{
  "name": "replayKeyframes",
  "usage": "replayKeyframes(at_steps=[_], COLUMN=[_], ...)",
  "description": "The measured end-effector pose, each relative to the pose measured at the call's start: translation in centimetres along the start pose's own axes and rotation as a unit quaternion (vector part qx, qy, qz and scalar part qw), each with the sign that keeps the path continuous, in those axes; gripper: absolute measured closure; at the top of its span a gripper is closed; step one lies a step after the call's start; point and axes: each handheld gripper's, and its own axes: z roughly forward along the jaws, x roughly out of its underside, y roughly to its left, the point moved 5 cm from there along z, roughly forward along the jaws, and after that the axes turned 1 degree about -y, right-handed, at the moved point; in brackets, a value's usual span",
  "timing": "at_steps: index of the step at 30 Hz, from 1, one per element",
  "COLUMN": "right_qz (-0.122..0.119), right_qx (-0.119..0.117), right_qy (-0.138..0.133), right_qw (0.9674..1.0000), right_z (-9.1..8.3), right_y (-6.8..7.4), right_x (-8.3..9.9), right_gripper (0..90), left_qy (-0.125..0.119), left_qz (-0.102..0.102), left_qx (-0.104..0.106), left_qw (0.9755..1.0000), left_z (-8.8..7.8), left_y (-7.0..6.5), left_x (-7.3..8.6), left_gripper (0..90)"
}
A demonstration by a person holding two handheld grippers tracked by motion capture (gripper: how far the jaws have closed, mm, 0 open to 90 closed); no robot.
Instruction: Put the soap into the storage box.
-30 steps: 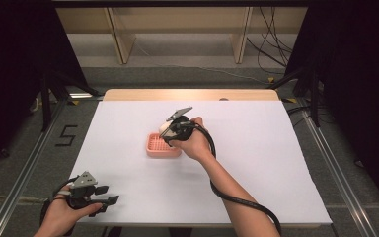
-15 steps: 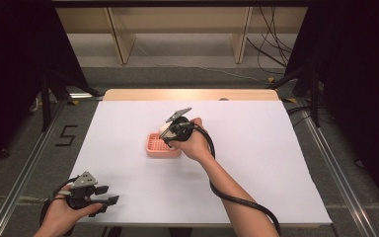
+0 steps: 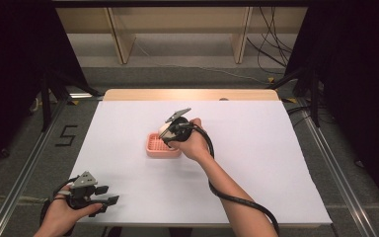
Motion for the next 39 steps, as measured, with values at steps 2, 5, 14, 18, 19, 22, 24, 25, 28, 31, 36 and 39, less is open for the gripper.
replayKeyframes(at_steps=[2, 5, 14, 18, 19, 22, 24, 25, 28, 31, 36, 39], right_qz=[0.007, 0.009, -0.004, -0.011, -0.012, -0.009, -0.018, -0.018, -0.017, -0.006, -0.017, -0.008], right_qx=[-0.002, -0.002, -0.005, -0.005, -0.006, -0.003, -0.003, -0.003, -0.002, -0.004, -0.008, -0.005], right_qy=[0.004, 0.003, -0.004, 0.0, -0.002, 0.0, 0.002, 0.002, 0.003, 0.009, 0.006, 0.01], right_qw=[1.0, 1.0, 1.0, 0.9999, 0.9999, 1.0, 0.9998, 0.9998, 0.9998, 0.9999, 0.9998, 0.9999], right_z=[0.1, 0.1, 0.4, 0.5, 0.5, 0.6, 0.6, 0.6, 0.8, 0.7, 1.0, 1.0], right_y=[0.1, 0.1, 0.1, 0.0, 0.0, 0.0, 0.0, 0.0, 0.0, 0.2, 0.1, 0.1], right_x=[0.0, 0.0, -0.2, -0.3, -0.3, -0.3, -0.3, -0.3, -0.3, -0.3, -0.2, -0.2], right_gripper=[50.4, 50.4, 50.4, 50.4, 50.4, 50.4, 50.4, 50.4, 50.4, 50.4, 50.3, 50.3], left_qy=[-0.002, 0.001, 0.0, -0.002, -0.002, 0.0, -0.002, -0.002, -0.002, -0.003, 0.001, 0.0], left_qz=[-0.003, -0.002, -0.002, -0.005, -0.005, -0.002, -0.002, -0.002, -0.002, -0.002, -0.002, -0.002], left_qx=[0.0, -0.005, -0.005, -0.002, -0.002, -0.002, -0.002, -0.002, -0.002, -0.003, -0.003, -0.003], left_qw=[1.0, 1.0, 1.0, 1.0, 1.0, 1.0, 1.0, 1.0, 1.0, 1.0, 1.0, 1.0], left_z=[0.0, 0.1, 0.1, 0.2, 0.2, 0.1, 0.1, 0.1, 0.1, 0.2, 0.1, 0.1], left_y=[-0.1, 0.0, 0.0, 0.0, 0.0, 0.0, 0.0, 0.0, 0.0, 0.0, 0.0, 0.0], left_x=[0.0, 0.0, 0.0, 0.0, 0.0, 0.0, 0.0, 0.0, 0.0, 0.0, 0.0, 0.0], left_gripper=[41.2, 41.2, 41.2, 41.2, 41.2, 41.2, 41.2, 41.2, 41.2, 41.2, 41.2, 41.2])
